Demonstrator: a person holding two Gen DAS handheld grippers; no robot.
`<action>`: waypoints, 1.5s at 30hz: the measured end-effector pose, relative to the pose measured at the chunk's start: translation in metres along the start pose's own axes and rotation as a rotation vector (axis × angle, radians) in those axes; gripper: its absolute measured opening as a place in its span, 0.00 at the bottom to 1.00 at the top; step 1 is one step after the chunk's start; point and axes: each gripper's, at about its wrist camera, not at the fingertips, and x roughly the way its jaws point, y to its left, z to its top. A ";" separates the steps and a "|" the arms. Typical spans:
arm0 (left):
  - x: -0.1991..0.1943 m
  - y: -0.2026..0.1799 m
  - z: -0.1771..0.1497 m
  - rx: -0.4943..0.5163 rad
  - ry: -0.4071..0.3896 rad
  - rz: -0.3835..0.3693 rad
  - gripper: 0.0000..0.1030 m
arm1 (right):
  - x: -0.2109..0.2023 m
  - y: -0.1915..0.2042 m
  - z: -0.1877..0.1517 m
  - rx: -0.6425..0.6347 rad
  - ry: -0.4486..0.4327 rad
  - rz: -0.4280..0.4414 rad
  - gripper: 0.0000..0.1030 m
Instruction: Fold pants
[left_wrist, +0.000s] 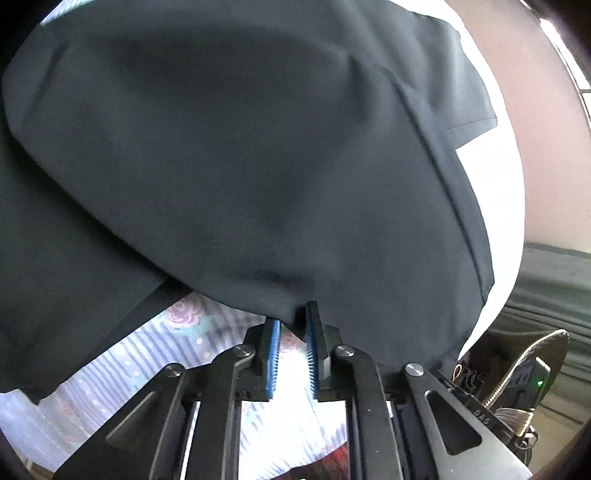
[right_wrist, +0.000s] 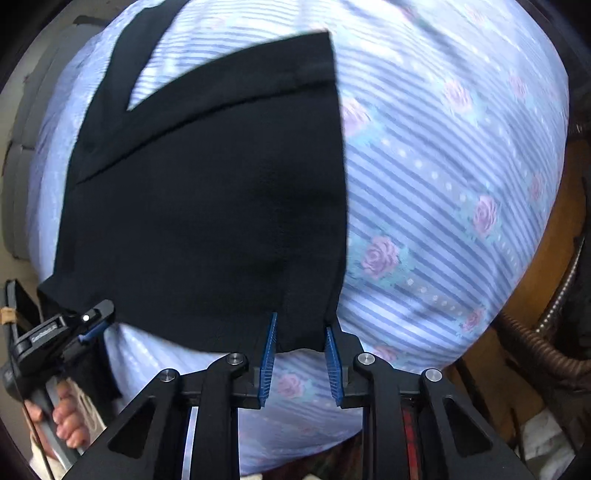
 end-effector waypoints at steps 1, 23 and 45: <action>-0.007 -0.005 0.000 0.014 -0.017 -0.001 0.10 | -0.015 0.004 0.004 -0.003 -0.027 0.031 0.22; -0.135 -0.104 0.185 0.190 -0.341 -0.028 0.09 | -0.180 0.165 0.237 -0.136 -0.492 0.283 0.21; -0.101 -0.143 0.264 0.275 -0.351 0.123 0.54 | -0.198 0.177 0.288 -0.244 -0.596 0.006 0.43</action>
